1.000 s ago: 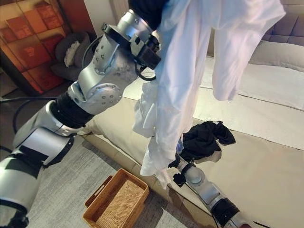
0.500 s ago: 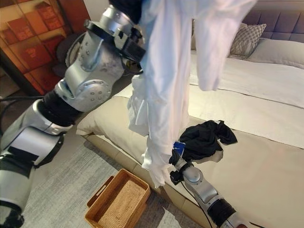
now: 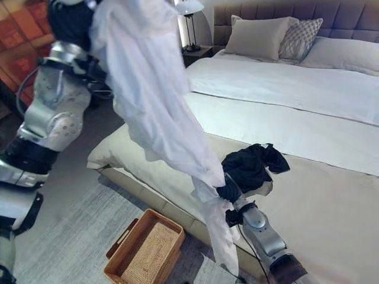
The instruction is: Pick up clothes into the bucket
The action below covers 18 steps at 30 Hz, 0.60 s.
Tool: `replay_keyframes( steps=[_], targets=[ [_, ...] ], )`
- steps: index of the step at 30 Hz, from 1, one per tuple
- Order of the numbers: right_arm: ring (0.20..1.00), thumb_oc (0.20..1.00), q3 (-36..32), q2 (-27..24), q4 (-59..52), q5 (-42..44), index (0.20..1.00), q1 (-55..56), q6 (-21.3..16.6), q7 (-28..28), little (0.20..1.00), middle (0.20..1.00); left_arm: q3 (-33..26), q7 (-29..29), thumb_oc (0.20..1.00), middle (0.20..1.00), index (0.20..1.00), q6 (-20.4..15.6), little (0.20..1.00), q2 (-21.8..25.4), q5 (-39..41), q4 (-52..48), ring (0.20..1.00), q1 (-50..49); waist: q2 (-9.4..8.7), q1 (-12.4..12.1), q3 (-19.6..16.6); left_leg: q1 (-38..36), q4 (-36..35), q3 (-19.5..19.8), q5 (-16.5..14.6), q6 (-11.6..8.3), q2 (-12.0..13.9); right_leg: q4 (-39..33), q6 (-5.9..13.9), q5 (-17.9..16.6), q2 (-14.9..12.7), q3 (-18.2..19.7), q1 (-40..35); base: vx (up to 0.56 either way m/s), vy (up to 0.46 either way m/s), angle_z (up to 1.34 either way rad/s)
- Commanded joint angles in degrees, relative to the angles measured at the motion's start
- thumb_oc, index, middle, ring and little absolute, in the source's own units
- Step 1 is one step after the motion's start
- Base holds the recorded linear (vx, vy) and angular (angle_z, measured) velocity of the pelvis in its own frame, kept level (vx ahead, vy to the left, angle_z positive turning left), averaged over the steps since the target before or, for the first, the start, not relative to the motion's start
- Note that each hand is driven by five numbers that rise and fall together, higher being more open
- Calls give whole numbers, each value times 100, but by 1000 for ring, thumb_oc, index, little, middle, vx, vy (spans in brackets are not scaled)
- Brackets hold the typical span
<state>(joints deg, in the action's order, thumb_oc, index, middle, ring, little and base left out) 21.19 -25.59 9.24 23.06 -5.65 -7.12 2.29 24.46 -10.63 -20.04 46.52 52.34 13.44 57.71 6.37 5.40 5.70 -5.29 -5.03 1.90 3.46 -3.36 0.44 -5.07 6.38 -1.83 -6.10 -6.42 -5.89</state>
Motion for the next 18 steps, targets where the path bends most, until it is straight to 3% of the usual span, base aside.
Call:
replay_keyframes(
  steps=[1,4,5,6,7,8,9,14,18],
  targets=[
    [200,200,-414,162,-758,404,200,-169,-641,-128,200,200,-560,-142,200,200,200,-307,200,452,-304,396,200,265,-381,-126,-96,-184,392,-118,-741,229,-193,728,309,228,-313,-31,227,18,0,-5],
    [200,200,-805,125,-918,554,200,-236,-757,-299,200,200,-878,-140,200,200,200,-275,200,473,-404,393,200,-208,-424,-122,-108,-175,388,-116,-703,224,-186,707,279,209,-296,-35,219,6,0,-1],
    [200,200,-920,112,-949,558,200,-271,-781,-360,200,200,-971,-135,275,275,275,-261,275,480,-447,355,275,-360,-431,-120,-121,-179,383,-115,-703,223,-183,695,274,211,-292,-37,212,0,0,0],
    [200,200,-1025,104,-968,536,200,-321,-801,-426,200,200,-1059,-126,382,382,382,-255,382,464,-459,330,382,-494,-445,-128,-125,-191,380,-107,-705,219,-176,693,266,219,-287,-34,201,0,0,0],
    [200,200,-1127,75,-1008,511,200,-358,-810,-491,200,200,-1170,-116,592,592,592,-233,592,433,-473,284,592,-641,-451,-128,-127,-206,368,-98,-705,216,-170,685,258,229,-280,-44,181,0,0,0],
    [200,200,-1233,28,-1008,450,200,-404,-832,-567,200,200,-1254,-105,906,906,906,-223,906,401,-499,270,906,-751,-465,-136,-131,-213,362,-90,-705,214,-167,678,252,235,-275,-49,169,0,0,0],
    [200,200,-1346,-19,-988,379,200,-496,-844,-650,200,200,-1324,-79,1000,1000,1000,-210,1000,369,-507,244,1000,-864,-482,-148,-132,-218,361,-76,-708,211,-165,676,244,241,-275,-52,162,0,0,0],
    [200,200,-1670,-336,-698,153,200,-1100,-852,-1029,200,200,-1579,-19,1000,1000,1000,-123,1000,196,-628,263,1000,-1247,-518,-196,-131,-251,341,-21,-712,208,-160,671,217,266,-264,-88,113,5,5,2],
    [200,200,-1763,-877,-116,307,200,-2087,-891,-1467,200,200,-1711,96,1000,1000,1000,-70,1000,149,-552,395,1000,-1502,-595,-298,-85,-231,351,34,-713,200,-167,675,192,271,-254,-121,106,-3,11,5]
  ],
)
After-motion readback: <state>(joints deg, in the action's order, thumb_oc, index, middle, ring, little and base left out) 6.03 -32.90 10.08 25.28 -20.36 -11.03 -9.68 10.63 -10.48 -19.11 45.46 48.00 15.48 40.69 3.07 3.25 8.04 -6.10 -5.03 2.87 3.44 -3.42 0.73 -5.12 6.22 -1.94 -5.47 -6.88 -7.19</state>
